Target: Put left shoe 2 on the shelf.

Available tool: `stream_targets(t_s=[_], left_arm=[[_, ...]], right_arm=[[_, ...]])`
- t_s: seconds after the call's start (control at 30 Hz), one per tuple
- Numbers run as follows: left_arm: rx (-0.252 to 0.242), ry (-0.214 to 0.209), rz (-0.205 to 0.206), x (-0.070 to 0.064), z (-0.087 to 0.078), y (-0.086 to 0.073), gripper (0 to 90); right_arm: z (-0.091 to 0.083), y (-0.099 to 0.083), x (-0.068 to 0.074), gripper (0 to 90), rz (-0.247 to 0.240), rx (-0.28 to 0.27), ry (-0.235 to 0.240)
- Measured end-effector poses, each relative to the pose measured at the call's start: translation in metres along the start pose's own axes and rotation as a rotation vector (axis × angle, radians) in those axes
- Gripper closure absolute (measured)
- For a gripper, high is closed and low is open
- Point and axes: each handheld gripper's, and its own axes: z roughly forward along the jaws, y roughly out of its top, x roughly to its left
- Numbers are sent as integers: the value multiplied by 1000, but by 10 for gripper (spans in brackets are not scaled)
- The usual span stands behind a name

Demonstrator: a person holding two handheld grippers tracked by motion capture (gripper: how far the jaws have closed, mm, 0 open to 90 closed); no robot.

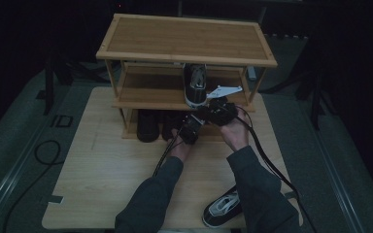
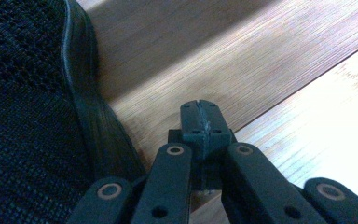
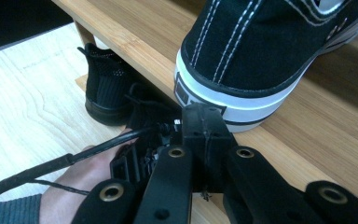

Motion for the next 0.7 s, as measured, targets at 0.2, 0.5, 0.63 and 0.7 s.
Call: stream_targets(t_s=[0.2,0.5,0.63,0.7], left_arm=[[4,-2,7,1,-1,0,900],[-1,-7,0,0,0,-1,900],[-3,-10,1,1,0,-1,900],[2,-7,7,1,-1,-1,900]], right_arm=[[-6,0,0,900,1,-24,5],[-29,-2,3,726,-54,24,11],[-37,-6,0,671,-40,23,39],[-38,-11,-3,654,-20,27,59]])
